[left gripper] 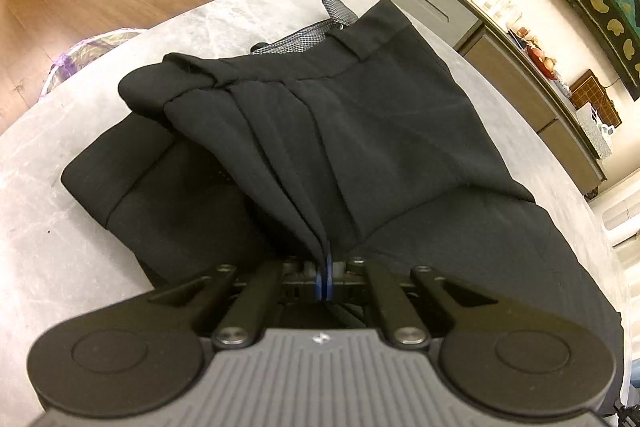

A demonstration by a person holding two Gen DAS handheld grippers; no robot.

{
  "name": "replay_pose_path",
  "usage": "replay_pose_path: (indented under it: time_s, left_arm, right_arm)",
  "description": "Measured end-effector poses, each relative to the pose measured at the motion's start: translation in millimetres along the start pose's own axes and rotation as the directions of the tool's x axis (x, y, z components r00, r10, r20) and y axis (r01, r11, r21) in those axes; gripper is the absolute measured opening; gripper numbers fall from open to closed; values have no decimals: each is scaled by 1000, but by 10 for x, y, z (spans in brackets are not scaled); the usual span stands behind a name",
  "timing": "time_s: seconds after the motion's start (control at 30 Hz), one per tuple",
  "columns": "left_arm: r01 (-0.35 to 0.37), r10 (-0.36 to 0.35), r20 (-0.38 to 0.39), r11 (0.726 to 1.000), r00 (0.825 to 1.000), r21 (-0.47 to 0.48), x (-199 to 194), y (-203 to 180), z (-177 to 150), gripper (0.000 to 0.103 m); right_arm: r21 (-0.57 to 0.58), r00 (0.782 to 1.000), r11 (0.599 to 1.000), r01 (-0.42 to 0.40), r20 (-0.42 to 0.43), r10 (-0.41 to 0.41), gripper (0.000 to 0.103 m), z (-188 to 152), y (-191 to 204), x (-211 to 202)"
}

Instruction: Fold clothes

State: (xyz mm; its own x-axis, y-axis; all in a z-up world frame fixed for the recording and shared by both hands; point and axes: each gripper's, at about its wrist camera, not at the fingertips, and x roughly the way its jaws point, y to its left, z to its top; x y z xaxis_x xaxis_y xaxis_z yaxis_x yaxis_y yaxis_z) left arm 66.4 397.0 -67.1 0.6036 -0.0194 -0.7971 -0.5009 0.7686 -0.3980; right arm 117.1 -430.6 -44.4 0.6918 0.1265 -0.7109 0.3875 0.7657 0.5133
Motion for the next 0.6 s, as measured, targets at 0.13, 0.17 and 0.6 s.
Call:
replay_pose_path:
  time_s: [0.13,0.17,0.6]
  left_arm:
    - [19,-19,12,1000,1000,-16,-62,25,1,7]
    - [22,-22,14,999,1000,-23,-76,39,1,7]
    - [9,-9,-4,1000,1000,-29,-82,37,-71,7]
  right_arm:
    - [-26,998,999,32,48,-30,20,10,-13,-210]
    - [-22,997,999,41,63,-39,21,8,-48,-268]
    - [-133,996,989,59,75,-49,28,-140,148,-119]
